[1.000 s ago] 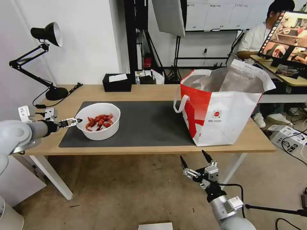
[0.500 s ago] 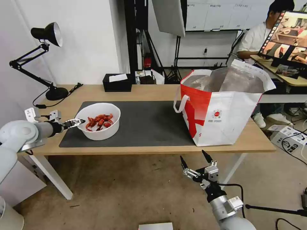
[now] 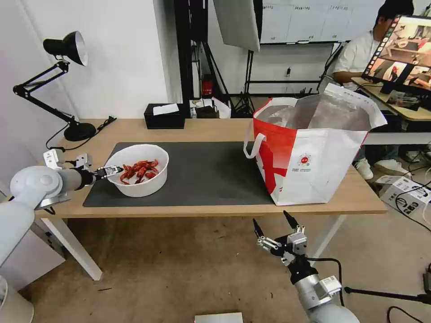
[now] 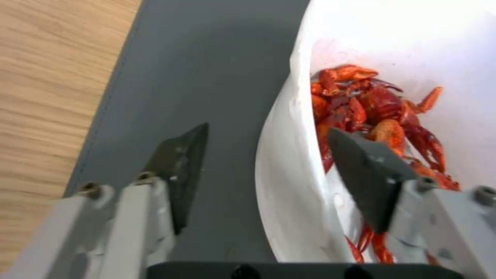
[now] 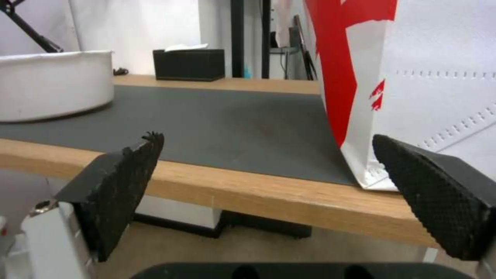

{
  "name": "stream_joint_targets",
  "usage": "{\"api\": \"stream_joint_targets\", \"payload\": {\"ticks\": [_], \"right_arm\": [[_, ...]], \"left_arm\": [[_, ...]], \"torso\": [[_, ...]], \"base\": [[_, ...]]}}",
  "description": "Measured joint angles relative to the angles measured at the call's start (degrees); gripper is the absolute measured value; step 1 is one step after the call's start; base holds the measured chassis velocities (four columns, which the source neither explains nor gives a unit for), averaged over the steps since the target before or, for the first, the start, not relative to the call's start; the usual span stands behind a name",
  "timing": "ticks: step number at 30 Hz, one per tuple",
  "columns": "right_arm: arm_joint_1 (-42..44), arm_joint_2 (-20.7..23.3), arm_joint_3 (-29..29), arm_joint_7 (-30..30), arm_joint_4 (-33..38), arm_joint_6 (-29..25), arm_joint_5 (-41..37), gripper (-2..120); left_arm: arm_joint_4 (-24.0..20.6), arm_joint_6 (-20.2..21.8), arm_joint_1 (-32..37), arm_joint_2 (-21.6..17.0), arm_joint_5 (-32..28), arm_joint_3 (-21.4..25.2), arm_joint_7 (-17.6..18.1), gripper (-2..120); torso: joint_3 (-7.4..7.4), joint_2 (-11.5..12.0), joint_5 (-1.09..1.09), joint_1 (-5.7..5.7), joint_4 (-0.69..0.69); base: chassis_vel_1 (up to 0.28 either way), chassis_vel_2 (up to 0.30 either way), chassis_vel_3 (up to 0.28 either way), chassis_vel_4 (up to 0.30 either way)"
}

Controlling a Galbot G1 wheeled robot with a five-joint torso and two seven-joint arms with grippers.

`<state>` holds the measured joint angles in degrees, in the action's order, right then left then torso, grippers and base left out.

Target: Pick up the trash from the table and place it into the takeout bag.

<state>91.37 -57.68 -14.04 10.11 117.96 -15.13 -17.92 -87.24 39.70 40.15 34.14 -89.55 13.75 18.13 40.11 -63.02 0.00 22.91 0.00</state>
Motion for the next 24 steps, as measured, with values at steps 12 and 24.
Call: {"api": "stream_joint_targets", "payload": {"ticks": [12,24], "right_arm": [[0.00,0.00,0.00,0.00,0.00,0.00,0.00,100],[0.00,0.00,0.00,0.00,0.00,0.00,0.00,100]], "left_arm": [[-1.38,-0.54,0.09,-0.16,-0.42,-0.14,0.45,16],[-3.54,-2.36,0.40,-0.11,-1.97,0.27,1.21,0]], "torso": [[0.00,0.00,0.00,0.00,0.00],[0.00,0.00,0.00,0.00,0.00]], "base": [[0.000,0.000,0.000,0.000],[0.000,0.000,0.000,0.000]]}}
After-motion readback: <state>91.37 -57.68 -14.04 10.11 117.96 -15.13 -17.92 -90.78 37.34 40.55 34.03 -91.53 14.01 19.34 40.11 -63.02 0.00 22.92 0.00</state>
